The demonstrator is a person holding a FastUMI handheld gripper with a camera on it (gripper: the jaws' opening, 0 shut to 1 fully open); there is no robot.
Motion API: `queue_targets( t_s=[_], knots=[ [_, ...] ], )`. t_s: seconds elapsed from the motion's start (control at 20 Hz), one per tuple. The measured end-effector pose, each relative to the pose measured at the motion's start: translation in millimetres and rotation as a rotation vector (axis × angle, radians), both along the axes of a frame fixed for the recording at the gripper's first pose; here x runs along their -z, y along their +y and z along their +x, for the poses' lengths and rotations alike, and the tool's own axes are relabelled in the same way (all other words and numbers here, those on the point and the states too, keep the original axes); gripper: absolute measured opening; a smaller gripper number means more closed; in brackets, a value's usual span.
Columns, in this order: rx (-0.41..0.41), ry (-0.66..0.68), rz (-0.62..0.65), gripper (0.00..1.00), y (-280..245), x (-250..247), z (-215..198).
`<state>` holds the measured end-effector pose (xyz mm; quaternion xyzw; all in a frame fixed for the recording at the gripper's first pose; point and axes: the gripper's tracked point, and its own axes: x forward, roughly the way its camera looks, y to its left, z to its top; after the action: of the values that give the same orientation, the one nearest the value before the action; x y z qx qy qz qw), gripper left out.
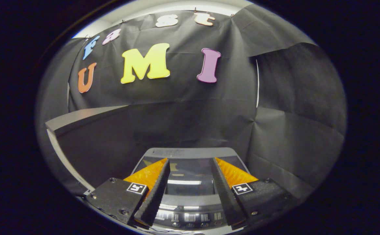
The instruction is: Put the clothes into the washing machine and then close the washing machine lid.
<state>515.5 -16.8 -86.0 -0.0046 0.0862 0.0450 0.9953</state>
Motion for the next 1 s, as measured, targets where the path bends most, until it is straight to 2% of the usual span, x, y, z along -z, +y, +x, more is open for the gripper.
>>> queue_targets(
  t_s=[0.35,0.6,0.85,1.0],
  knots=[
    [0.083,-0.003,0.020,0.82,5,6,-169],
    [0.097,-0.031,0.042,0.84,13,-9,-286],
    [0.074,-0.083,-0.007,0.84,12,-39,-375],
    [0.063,-0.117,-0.016,0.84,7,-59,-413]
  ],
)
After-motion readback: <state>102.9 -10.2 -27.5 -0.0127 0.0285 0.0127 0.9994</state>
